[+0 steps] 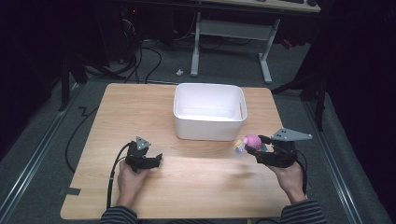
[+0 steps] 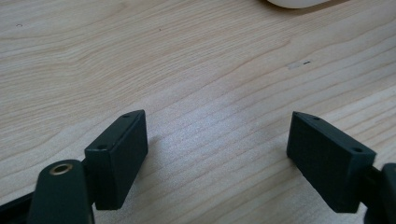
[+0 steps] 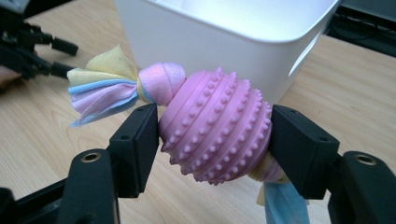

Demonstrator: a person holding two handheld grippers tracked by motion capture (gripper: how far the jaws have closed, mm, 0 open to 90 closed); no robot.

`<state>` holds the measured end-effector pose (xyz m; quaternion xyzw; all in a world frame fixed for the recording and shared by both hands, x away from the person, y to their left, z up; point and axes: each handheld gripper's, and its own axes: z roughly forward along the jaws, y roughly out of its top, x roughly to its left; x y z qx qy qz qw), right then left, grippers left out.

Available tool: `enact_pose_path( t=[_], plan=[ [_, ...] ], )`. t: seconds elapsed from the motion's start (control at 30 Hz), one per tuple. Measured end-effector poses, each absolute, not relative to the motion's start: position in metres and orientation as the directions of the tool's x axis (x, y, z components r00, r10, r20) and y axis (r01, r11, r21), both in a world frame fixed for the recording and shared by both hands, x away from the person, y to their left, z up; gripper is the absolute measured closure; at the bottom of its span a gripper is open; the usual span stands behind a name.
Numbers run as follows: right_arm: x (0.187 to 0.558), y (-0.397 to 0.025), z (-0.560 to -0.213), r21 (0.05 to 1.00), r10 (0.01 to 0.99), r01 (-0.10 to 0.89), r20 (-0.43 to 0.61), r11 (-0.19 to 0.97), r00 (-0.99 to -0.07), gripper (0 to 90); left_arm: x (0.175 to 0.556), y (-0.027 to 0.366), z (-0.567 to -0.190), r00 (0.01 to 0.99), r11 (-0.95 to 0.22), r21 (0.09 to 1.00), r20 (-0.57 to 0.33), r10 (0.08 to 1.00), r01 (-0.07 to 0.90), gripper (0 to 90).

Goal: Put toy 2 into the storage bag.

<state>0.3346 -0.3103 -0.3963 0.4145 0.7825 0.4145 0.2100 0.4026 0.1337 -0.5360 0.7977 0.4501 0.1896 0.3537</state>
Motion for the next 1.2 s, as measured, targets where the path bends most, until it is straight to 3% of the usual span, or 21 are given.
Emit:
enact_pose_path(
  t=[0.5, 1.2],
  plan=[
    [0.362, -0.300, -0.352, 0.843, 0.803, 0.434, 0.005, 0.317, -0.595, 34.8, 0.403, 0.134, -0.536, 0.521, -0.343, 0.736, -0.016, 0.853, 0.584, 21.3],
    [0.402, -0.270, -0.320, 0.825, 0.786, 0.414, -0.057, 0.384, -0.615, 34.7, 0.403, 0.134, -0.536, 0.521, -0.343, 0.736, -0.015, 0.854, 0.584, 21.4]
  ],
)
